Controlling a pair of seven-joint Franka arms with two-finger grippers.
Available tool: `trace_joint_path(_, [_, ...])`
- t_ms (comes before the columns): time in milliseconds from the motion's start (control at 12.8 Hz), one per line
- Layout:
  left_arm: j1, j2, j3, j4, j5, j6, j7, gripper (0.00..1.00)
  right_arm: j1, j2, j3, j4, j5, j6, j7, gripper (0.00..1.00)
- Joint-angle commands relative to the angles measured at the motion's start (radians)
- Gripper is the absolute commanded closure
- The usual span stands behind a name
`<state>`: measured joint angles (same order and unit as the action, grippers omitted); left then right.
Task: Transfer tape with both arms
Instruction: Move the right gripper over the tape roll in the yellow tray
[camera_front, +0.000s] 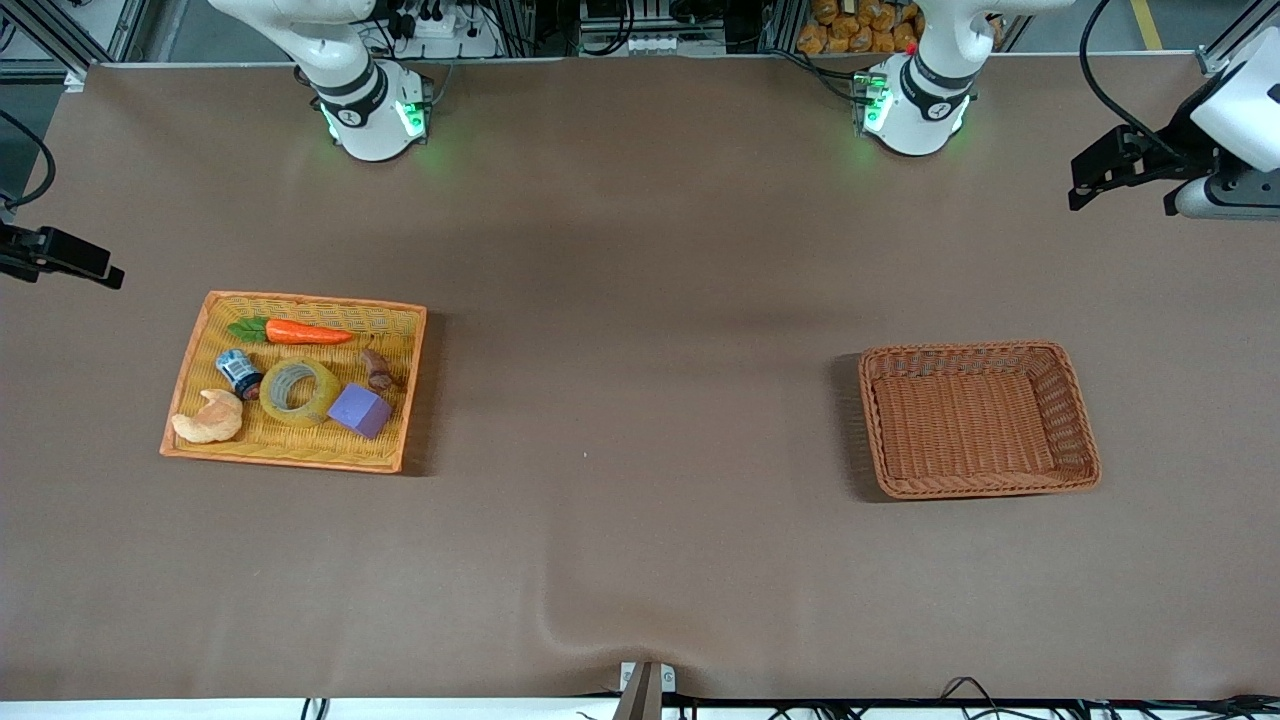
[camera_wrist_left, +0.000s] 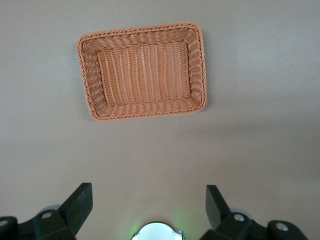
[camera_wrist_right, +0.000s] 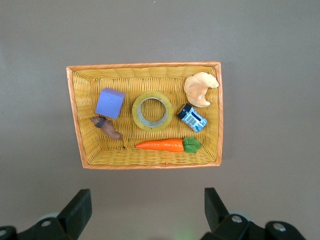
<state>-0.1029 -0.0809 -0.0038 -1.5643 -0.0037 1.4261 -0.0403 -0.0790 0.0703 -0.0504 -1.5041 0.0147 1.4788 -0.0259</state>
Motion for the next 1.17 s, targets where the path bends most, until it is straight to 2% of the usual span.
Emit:
trace_joint_path(0, [0.008,0.006,-0.005,0.01,0.005,0.013,-0.009,0.0,0.004,-0.004,0.0,-0.004,0.008,0.0,0.02,0.0])
trace_joint_path(1094, [0.015,0.024,0.002,0.013,0.002,-0.053,-0.026,0.0,0.007,-0.003,0.0,-0.005,0.008,0.0,0.021,0.0])
